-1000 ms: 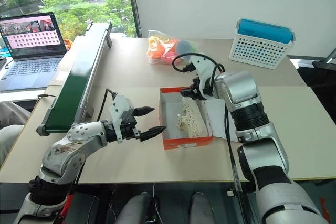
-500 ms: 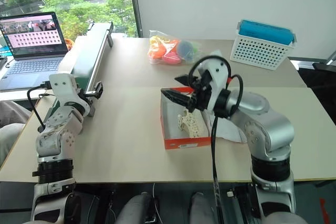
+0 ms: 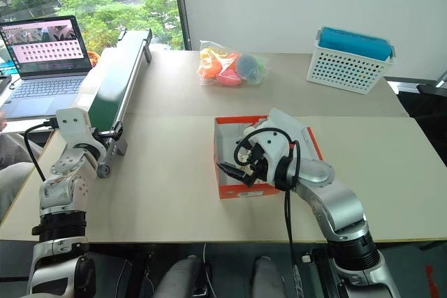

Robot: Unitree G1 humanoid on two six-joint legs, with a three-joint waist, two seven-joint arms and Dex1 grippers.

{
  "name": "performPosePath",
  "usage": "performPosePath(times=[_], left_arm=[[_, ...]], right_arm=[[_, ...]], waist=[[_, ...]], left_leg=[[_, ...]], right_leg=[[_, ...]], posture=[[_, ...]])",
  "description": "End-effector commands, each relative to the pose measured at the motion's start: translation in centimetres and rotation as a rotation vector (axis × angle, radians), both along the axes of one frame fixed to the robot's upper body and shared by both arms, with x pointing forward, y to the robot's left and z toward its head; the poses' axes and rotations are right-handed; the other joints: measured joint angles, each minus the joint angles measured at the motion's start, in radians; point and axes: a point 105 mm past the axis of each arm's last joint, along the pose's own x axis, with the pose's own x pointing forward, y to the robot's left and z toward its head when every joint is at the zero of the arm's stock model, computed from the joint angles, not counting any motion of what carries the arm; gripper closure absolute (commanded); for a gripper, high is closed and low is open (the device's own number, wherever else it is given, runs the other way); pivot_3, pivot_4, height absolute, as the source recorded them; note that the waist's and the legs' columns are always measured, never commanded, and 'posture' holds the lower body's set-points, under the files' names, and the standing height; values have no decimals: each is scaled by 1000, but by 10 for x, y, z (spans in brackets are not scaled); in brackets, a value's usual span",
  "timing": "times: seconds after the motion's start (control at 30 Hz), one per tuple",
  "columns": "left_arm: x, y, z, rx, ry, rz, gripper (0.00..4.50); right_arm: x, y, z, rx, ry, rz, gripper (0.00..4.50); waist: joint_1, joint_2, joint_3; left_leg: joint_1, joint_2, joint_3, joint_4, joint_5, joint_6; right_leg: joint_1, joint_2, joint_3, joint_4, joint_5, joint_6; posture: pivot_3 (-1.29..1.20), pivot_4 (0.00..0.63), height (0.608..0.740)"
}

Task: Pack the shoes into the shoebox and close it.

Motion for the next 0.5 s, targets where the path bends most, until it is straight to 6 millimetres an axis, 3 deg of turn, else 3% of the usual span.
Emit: performPosePath(times=[0.03,0.5], left_arm=[[0,3,19,40,-56,10,0],[1,0,17,47,-40,-2,0]], right_arm=[[-3,2,7,-2,-62,17,50],[0,6,1,-11,-48,-7,50]], waist=[[2,0,0],[5,0,0]], left_leg=[[0,0,0,0,0,0],[0,0,0,0,0,0]], right_leg=[[0,0,0,0,0,0],[0,0,0,0,0,0]], posture=[[0,150,699],[0,150,699]])
